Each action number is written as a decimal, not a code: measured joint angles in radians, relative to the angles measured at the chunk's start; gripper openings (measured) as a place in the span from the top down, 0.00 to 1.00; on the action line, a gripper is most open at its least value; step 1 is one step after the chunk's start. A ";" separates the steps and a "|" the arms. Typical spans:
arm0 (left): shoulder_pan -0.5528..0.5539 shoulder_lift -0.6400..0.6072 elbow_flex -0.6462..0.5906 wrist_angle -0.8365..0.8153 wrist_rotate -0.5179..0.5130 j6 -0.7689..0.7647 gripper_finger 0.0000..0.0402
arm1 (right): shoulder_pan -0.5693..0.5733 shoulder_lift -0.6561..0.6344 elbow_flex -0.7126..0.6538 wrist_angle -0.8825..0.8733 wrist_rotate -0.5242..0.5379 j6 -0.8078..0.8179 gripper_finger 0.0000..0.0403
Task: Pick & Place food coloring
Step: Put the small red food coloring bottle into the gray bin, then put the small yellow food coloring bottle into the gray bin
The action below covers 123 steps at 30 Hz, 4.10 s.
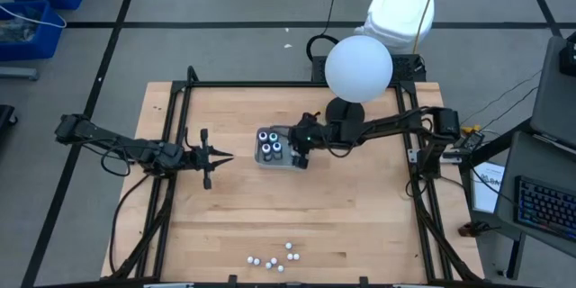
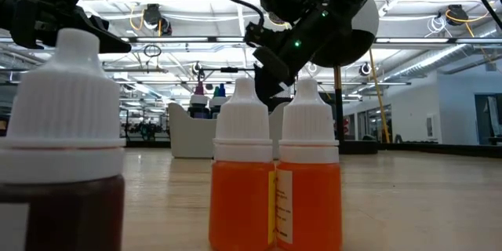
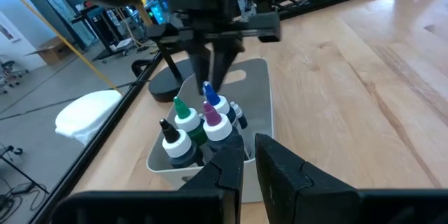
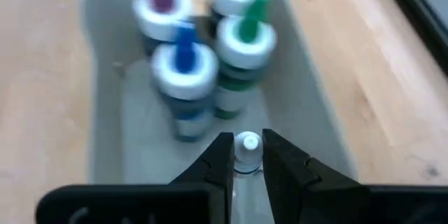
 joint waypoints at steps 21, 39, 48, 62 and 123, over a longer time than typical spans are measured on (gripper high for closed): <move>0.000 0.000 0.000 0.002 0.000 0.007 0.88 | 0.049 0.109 -0.001 0.085 0.006 0.022 0.89; 0.000 0.000 0.000 0.002 0.001 0.009 0.88 | 0.042 0.131 -0.002 0.117 0.000 0.027 0.84; 0.000 0.000 0.000 0.002 0.001 0.008 0.88 | 0.042 0.131 -0.002 0.117 -0.001 0.034 0.79; 0.000 0.000 0.000 0.002 0.001 0.008 0.88 | 0.047 0.009 0.000 0.096 0.001 0.000 0.75; 0.000 0.000 0.000 -0.014 0.003 0.011 0.88 | 0.479 -0.379 -0.862 1.259 0.212 -0.006 1.00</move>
